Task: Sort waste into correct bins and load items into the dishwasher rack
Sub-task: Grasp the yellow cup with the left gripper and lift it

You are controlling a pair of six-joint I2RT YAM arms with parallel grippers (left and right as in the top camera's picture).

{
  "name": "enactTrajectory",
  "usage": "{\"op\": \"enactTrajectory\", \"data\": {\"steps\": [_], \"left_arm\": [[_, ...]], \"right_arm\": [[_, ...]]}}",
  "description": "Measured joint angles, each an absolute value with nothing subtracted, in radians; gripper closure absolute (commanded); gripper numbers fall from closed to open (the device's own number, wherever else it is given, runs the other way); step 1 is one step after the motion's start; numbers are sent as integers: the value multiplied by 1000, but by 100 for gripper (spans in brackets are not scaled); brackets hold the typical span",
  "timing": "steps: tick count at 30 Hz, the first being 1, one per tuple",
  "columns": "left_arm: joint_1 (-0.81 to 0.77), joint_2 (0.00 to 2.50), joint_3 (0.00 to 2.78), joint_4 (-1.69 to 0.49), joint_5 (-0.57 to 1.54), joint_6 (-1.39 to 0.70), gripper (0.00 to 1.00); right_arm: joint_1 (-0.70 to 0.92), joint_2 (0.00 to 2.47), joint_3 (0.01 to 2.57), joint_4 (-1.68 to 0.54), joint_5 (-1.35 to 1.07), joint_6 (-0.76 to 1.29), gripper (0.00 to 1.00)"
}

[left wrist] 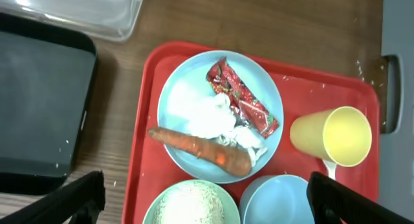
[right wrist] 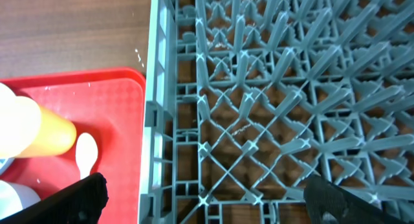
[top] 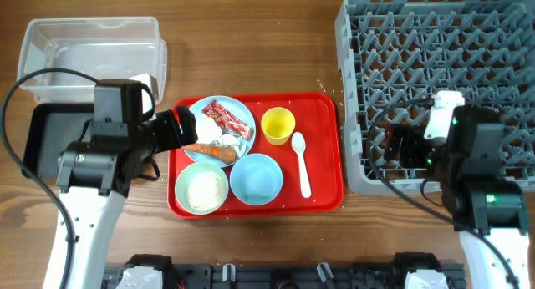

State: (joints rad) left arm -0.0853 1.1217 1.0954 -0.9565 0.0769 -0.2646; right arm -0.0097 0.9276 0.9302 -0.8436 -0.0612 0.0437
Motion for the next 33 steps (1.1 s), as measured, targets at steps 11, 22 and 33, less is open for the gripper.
{"op": "enactTrajectory", "data": {"steps": [11,22,33], "left_arm": [[-197,1304,1104,-635,133,-295,1],[-461,1670,1104,-474,140,-300,32],[-501,1762,1104,-440,140,-304,96]], "right_arm": [[-10,948,931,-854,-104,44,0],[-10,948,931,-853,-105,44,0],[-10,948,931,-853,-105,44,0]]}}
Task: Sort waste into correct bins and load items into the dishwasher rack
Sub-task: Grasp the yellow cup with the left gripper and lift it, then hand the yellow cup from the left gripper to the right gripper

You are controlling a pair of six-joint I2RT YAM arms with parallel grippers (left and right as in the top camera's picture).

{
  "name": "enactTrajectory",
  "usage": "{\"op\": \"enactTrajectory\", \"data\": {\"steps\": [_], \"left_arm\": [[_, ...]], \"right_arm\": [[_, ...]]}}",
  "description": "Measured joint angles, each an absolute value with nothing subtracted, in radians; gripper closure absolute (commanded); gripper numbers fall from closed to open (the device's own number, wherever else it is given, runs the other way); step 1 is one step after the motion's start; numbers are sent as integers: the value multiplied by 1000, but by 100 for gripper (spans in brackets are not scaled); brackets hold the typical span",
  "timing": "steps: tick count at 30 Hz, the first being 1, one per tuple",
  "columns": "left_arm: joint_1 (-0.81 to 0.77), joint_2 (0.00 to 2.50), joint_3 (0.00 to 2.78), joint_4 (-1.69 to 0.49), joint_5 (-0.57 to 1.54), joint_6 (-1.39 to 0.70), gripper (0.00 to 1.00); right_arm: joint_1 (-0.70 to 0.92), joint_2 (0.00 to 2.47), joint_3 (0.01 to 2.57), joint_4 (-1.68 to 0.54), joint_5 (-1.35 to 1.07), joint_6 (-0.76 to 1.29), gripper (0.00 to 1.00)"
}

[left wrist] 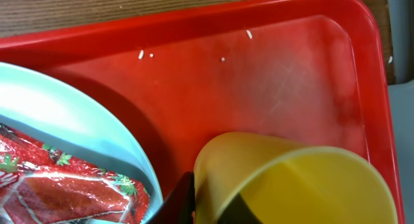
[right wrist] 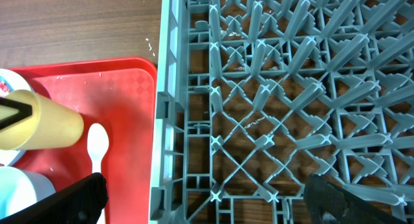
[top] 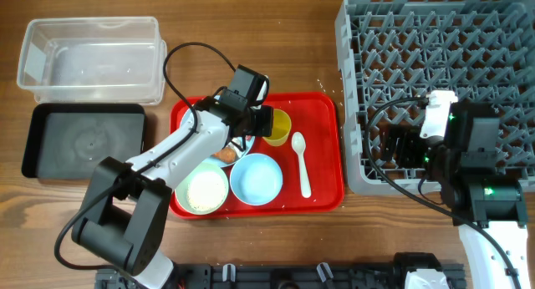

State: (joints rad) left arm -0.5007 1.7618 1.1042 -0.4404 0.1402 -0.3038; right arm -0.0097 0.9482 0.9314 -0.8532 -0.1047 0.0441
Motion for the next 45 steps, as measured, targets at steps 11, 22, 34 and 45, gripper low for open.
{"op": "enactTrajectory", "data": {"steps": [11,22,34,45], "left_arm": [[-415,1674,1105,-440,337,-317,96],[-196,1617,1106,-316,1148,-457,96],[-359,1617,1106,-154,1235,-583,96],[-404,1617,1106,-141,1197,-635,96]], "right_arm": [[-26,959,932,-785,-68,119,0],[-66,1242,933,-602,-1094,-271,0],[-12,1321,933,-514,-1332,-313,0],[33,1321,933,-389,-1369,-218,20]]}}
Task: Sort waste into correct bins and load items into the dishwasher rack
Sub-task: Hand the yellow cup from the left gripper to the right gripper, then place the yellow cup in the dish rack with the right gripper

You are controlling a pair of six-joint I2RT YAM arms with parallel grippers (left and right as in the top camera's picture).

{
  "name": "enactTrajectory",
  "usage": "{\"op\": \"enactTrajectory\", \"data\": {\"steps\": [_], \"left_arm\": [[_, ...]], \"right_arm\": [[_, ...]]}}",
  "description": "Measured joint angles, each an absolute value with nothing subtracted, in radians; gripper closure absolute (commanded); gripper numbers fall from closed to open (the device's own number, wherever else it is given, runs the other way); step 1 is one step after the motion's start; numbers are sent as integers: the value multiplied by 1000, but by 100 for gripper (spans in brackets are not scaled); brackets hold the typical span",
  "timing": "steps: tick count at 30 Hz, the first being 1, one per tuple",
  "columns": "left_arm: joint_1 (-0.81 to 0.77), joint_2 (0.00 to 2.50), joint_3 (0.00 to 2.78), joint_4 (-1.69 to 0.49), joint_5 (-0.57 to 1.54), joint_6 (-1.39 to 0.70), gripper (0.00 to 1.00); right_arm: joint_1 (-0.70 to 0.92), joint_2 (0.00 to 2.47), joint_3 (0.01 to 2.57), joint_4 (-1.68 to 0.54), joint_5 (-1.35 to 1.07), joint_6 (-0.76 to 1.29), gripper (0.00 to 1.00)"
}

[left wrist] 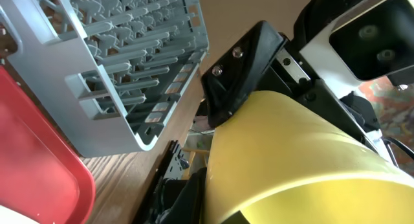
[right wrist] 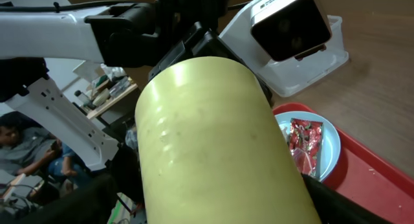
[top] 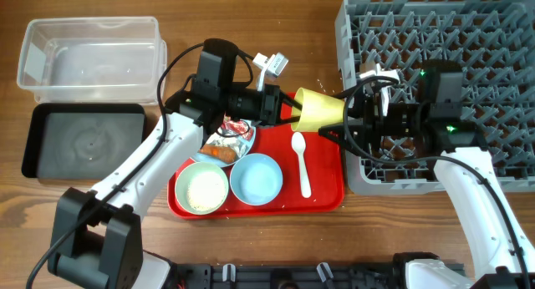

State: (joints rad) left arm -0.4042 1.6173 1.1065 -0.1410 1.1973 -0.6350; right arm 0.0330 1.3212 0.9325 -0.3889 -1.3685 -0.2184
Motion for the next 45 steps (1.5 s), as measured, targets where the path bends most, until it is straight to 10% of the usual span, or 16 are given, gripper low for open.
{"op": "enactTrajectory", "data": {"steps": [9,13,27,45], "left_arm": [[-405,1617,1106,-141,1203,-635,96],[-405,1617,1106,-134,1194,-642,77],[-319,1617,1109,-217,1145,-605,78],[-109,1452,1115,-836,279,-318,86]], "right_arm": [[32,1324,933,-388,-1369,-179,32],[32,1324,933,-387,-1369,-179,41],[34,1324,933,-384,-1205,-106,96],[-264,1277,1423,-1096,-353,22,96]]}}
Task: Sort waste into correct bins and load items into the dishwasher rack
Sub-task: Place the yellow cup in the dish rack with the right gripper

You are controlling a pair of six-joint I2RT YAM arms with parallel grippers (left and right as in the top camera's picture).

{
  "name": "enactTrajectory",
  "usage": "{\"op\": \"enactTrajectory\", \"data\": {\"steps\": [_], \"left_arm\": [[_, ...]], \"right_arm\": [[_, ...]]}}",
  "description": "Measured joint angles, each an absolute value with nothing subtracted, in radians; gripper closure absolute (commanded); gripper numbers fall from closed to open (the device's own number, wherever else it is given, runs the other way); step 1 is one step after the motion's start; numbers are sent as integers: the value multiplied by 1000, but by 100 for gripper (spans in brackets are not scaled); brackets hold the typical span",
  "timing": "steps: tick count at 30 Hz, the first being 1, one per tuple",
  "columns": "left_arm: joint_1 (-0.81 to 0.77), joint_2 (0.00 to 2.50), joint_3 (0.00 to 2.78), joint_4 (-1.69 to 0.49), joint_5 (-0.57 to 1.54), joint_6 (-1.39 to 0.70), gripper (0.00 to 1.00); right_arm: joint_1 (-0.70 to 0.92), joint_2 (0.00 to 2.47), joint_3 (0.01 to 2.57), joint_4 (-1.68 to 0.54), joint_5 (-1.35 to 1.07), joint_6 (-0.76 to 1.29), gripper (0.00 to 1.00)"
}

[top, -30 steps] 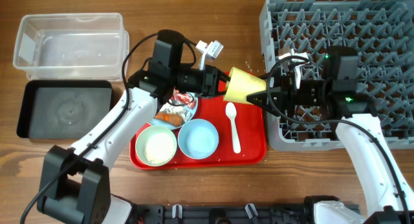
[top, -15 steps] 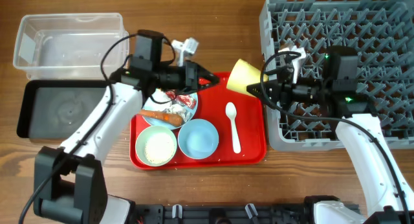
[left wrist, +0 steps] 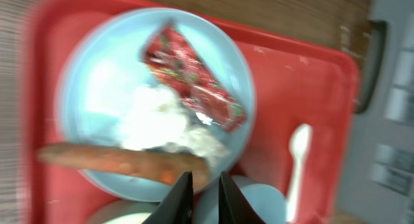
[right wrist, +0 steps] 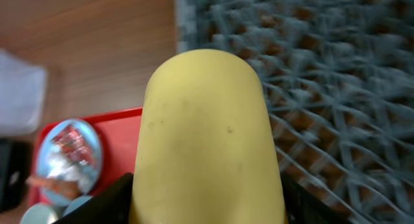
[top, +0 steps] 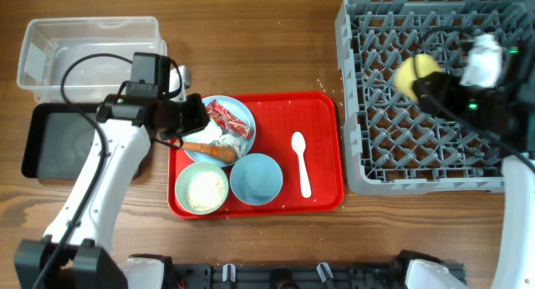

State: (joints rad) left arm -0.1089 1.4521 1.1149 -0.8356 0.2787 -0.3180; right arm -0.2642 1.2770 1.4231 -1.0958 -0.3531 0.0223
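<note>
My right gripper (right wrist: pixel 207 201) is shut on the yellow cup (top: pixel 415 74), holding it above the upper middle of the grey dishwasher rack (top: pixel 435 159). The cup (right wrist: pixel 206 120) fills the right wrist view. On the red tray (top: pixel 322 114) lie a blue plate (top: pixel 243 112) with a red wrapper (left wrist: pixel 194 88), white tissue (left wrist: pixel 155 117) and a carrot (left wrist: pixel 116 160). A white spoon (top: pixel 299 162), a blue bowl (top: pixel 256 178) and a green bowl of rice (top: pixel 202 189) also sit there. My left gripper (left wrist: pixel 204 180) hovers over the plate's near edge, shut and empty.
A clear plastic bin (top: pixel 88 47) stands at the back left, with a black bin (top: pixel 58 139) in front of it. The rack's upright tines lie under the cup. Bare wood shows between tray and rack.
The left gripper has let go of the yellow cup and is back over the plate, shut. The right gripper now holds the cup alone, over the rack instead of beside the tray.
First the cup stood on the tray, with my left gripper open over the plate and the right open over the rack's edge. Then the left gripper was at the cup. Later it held the cup out between tray and rack, right gripper around it. Now the right has it.
</note>
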Motion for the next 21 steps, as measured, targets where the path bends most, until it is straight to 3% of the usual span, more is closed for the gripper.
{"op": "enactTrajectory", "data": {"steps": [4,10,18,19,21], "left_arm": [[-109,1438,1115,-879,100,-315,87],[-109,1438,1115,-883,23,-313,87],[-109,1438,1115,-883,12,-311,87],[-109,1438,1115,-883,12,-311,86],[-109,1438,1115,-883,12,-311,81]], "right_arm": [[-461,1294,1454,-1150,-261,23,96],[-696,1457,1456,-1145,-174,80,96],[-747,1665,1456,-1075,-159,124,93],[-747,1678,1456,-1061,-159,128,80],[-747,1692,1456,-1055,-156,137,25]]}}
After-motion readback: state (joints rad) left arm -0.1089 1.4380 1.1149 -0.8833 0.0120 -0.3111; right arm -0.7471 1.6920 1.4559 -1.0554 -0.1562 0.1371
